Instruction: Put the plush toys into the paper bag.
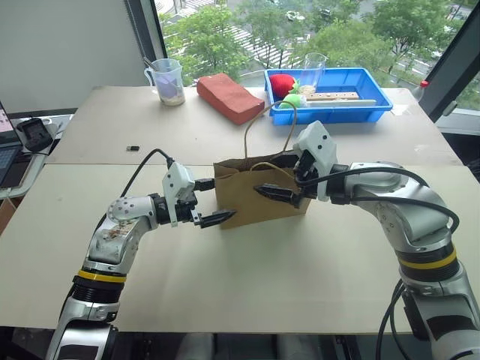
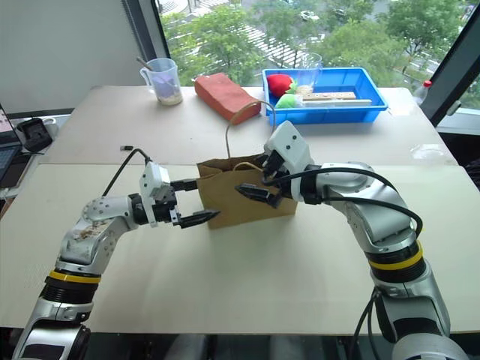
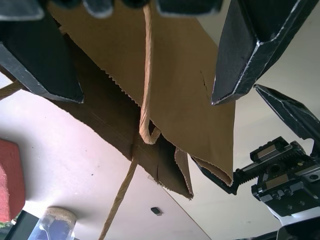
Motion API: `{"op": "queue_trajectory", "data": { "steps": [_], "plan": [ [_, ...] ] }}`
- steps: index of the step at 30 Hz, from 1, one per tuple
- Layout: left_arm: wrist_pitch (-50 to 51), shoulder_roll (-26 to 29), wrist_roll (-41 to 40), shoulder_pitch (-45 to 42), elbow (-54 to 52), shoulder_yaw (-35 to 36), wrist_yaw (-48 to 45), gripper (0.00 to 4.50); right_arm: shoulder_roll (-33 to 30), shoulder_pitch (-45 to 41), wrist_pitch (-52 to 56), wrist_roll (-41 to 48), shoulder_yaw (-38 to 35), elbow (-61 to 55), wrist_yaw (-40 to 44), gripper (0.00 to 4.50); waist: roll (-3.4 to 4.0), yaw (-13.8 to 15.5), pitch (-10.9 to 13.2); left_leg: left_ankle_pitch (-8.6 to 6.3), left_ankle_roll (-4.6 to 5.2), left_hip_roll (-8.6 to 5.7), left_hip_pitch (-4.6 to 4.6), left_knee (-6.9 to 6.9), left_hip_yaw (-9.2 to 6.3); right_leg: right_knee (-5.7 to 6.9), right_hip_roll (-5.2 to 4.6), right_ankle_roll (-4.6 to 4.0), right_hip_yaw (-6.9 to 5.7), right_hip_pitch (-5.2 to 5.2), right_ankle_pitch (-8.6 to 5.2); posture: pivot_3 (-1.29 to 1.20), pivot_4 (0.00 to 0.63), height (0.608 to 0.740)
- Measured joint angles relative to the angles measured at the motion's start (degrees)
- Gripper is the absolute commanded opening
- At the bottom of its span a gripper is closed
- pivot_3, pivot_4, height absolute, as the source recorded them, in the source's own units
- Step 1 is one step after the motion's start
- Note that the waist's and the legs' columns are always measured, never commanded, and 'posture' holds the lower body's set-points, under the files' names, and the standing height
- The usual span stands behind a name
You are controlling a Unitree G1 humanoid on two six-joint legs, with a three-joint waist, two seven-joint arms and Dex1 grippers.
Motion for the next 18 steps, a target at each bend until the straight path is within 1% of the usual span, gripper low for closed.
{"op": "queue_trajectory", "data": {
  "steps": [3,6,9,13,18],
  "plan": [
    [0.14,1.20,-0.42,0.03,-0.09,0.49,-0.58,4.50,-0.13,0.00,0.27,-0.07,0.00,-0.71,-0.18,4.48,0.00,-0.07,0.00,0.00,0.00,0.00,0.00,0.00,0.00,0.00,0.00,0.00,0.00,0.00,0.00,0.00,0.150,0.740],
    [0.43,4.31,-1.53,0.08,-0.27,3.44,-1.11,4.50,-0.69,0.14,0.47,-0.38,-0.04,-1.25,-0.42,4.48,0.00,-0.18,0.00,0.00,0.00,0.01,0.02,0.00,0.00,0.00,0.00,0.00,0.00,-0.01,0.00,0.00,0.150,0.740],
    [0.13,5.29,-1.95,-0.13,0.08,4.45,-1.60,4.50,-1.10,0.21,0.55,-0.44,-0.14,-1.63,-0.76,4.48,0.00,-0.09,0.00,0.00,0.00,0.00,0.02,0.00,0.00,0.00,0.00,0.00,0.00,-0.01,0.00,0.00,0.150,0.740],
    [-2.48,3.78,-0.95,-3.75,4.96,3.56,-2.21,4.50,-1.16,0.28,0.92,-0.40,-0.16,-2.25,-0.93,4.48,0.00,0.54,0.00,0.00,-0.01,-0.01,-0.01,0.04,0.00,-0.03,0.00,0.00,-0.01,0.03,0.00,0.00,0.150,0.740],
    [-7.01,-0.99,1.40,-8.96,13.21,0.38,-3.81,4.50,-1.12,0.28,1.64,-0.37,-0.17,-2.57,-1.39,4.48,0.00,0.59,0.00,0.00,0.00,-0.01,-0.01,0.05,0.00,0.00,0.00,0.00,-0.02,0.04,0.00,0.00,0.150,0.740]
  ]
}}
